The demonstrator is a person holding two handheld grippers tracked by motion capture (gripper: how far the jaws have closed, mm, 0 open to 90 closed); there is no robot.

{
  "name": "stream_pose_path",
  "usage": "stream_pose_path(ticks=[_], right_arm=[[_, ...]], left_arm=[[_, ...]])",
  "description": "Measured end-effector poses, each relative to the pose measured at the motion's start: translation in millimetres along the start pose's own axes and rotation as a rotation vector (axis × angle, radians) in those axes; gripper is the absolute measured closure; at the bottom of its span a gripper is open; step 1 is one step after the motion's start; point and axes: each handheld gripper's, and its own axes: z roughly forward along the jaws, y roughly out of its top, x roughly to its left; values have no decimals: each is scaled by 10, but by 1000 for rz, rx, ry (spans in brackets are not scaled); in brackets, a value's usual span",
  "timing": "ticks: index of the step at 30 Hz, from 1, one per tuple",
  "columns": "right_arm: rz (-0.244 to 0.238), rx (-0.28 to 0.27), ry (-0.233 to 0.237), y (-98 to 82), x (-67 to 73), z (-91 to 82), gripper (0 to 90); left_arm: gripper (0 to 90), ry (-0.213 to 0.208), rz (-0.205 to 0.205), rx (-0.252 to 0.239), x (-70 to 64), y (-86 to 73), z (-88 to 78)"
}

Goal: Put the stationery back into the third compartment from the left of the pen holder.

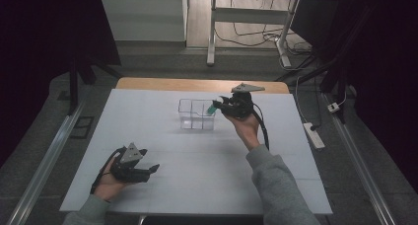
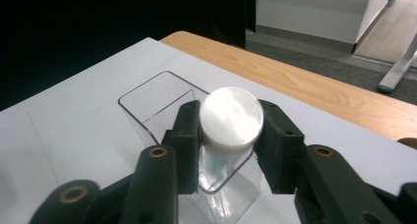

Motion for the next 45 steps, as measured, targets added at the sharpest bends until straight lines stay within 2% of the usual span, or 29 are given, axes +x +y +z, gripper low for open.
stream_pose_path(ticks=[7,10,14,20,26,38,45], right_arm=[[-14,-22,13,-5,46,-94,478],[-35,-24,14,-29,58,-172,459],[-31,-23,12,-105,22,-304,443],[-47,-5,5,-305,-61,-549,434],[-40,14,-15,-503,-135,-802,430],[-69,78,-62,-949,-126,-1247,416],[-70,109,-64,-1195,-108,-1441,399]], left_arm=[[273,0,-1,-1,7,-5,2],[273,1,-1,-1,6,-5,2],[273,4,0,0,4,-6,7],[273,8,-5,-4,8,2,7],[272,3,-8,-2,8,2,7],[271,1,-9,-3,6,-1,1],[271,4,-19,-10,-1,-3,-20]])
